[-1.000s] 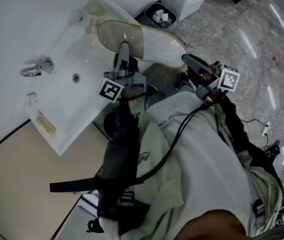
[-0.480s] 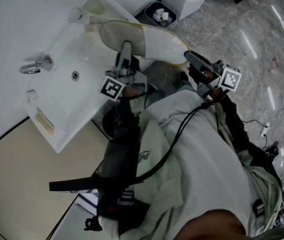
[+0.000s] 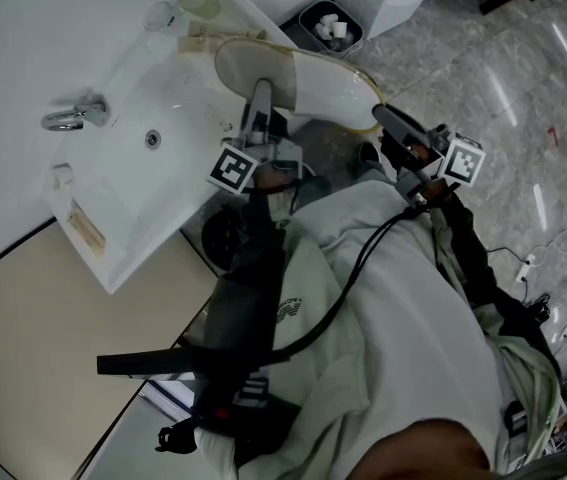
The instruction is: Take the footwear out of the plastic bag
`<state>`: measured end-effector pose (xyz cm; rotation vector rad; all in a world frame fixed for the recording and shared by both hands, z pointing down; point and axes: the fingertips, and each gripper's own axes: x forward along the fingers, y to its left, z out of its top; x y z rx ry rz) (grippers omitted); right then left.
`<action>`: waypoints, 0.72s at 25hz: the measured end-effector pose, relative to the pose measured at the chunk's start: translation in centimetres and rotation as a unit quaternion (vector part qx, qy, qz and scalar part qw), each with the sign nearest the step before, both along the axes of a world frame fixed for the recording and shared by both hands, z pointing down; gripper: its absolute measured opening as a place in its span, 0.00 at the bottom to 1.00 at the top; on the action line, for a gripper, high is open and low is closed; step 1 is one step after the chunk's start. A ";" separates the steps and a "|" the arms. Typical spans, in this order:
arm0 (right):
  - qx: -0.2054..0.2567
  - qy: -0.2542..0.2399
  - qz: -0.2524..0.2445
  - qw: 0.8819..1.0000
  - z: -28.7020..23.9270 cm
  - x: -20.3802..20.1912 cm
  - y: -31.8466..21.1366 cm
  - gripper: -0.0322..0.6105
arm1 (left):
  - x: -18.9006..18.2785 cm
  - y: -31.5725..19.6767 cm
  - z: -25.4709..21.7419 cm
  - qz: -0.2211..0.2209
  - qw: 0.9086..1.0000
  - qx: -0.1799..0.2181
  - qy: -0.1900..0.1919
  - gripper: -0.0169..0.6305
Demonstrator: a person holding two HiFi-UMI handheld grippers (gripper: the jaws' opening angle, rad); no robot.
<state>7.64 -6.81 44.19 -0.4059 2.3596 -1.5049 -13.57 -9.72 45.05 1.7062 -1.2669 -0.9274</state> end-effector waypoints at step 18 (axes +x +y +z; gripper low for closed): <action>0.019 0.023 0.011 0.999 -0.7 -0.1 0.9 0.15 | -1.0 0.1 -1.9 -0.027 0.999 0.019 -0.043 0.34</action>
